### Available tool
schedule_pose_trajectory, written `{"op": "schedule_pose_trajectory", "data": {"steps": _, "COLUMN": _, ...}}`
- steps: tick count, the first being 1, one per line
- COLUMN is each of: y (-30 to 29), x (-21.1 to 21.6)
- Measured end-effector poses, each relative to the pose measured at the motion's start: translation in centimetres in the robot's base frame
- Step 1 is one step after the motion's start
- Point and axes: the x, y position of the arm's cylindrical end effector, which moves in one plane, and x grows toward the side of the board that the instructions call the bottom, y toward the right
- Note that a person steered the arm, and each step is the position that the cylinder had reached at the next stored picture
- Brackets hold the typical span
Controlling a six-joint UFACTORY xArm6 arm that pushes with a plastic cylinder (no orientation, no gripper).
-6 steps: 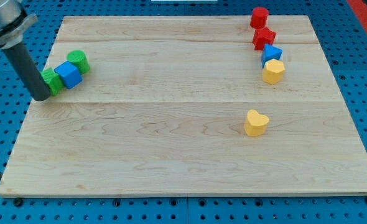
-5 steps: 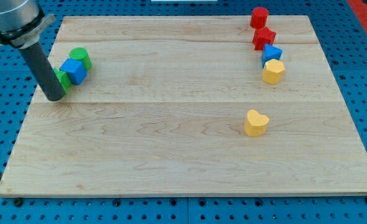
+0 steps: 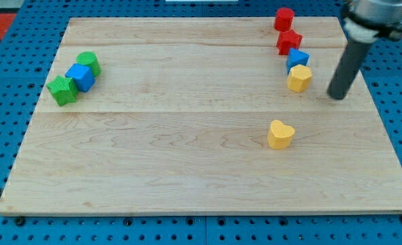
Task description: Move the blue triangle diagonally top left to the yellow heart
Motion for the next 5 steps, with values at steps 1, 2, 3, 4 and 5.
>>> {"op": "schedule_pose_trajectory", "data": {"steps": 1, "y": -1.1, "x": -5.2}}
{"op": "schedule_pose_trajectory", "data": {"steps": 2, "y": -4.8, "x": -5.5}}
{"op": "schedule_pose_trajectory", "data": {"steps": 3, "y": -9.9, "x": -5.6}}
{"op": "schedule_pose_trajectory", "data": {"steps": 4, "y": -8.4, "x": -6.3}}
{"op": "schedule_pose_trajectory", "data": {"steps": 5, "y": -6.6, "x": -8.2}}
